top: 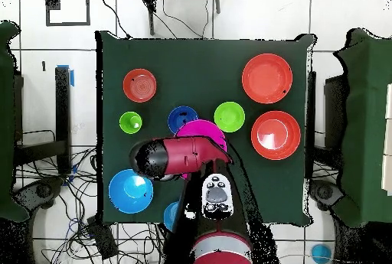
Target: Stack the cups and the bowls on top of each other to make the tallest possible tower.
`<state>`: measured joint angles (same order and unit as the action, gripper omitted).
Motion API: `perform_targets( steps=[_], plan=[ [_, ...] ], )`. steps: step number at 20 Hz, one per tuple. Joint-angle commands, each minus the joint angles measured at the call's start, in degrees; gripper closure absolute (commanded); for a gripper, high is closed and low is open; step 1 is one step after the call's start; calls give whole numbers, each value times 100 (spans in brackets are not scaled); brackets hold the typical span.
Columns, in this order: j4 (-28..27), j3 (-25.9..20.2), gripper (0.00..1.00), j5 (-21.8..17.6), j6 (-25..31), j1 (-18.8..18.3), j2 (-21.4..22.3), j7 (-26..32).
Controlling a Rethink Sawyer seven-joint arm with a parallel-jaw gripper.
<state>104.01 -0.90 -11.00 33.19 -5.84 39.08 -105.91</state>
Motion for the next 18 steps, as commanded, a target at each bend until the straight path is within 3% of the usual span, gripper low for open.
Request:
perform_targets(
  steps=[1, 9, 18],
  plan=[
    [-320, -180, 100, -85, -557, 128, -614, -722],
    [-797, -166, 100, -156, -717, 136, -1158, -545],
    [-949, -146, 100, 1, -459, 286, -1128, -611]
  ],
)
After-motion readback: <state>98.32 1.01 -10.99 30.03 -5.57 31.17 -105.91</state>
